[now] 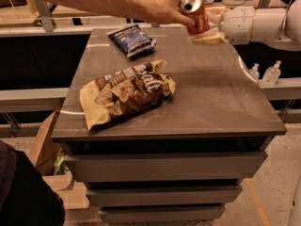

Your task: Knock coke can over

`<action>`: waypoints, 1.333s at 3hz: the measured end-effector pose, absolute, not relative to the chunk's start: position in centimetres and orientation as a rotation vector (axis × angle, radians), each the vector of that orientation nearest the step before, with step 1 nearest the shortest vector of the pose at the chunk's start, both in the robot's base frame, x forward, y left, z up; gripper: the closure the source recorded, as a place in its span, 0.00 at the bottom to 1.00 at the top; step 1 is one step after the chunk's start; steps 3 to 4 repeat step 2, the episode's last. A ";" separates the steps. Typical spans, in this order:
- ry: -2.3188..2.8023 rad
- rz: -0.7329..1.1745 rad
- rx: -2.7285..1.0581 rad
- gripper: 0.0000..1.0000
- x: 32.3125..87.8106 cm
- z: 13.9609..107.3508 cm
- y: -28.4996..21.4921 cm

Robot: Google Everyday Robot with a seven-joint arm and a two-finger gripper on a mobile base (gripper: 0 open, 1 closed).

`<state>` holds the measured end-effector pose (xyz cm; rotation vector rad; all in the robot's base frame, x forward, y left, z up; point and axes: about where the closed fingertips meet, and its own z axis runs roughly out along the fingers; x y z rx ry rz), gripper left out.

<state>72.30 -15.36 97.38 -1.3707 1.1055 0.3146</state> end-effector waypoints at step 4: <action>1.103 0.320 -1.373 0.00 72.4 97.3 -15.0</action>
Offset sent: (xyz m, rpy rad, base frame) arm 0.0004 0.0022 -0.0006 0.0005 0.0010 0.0034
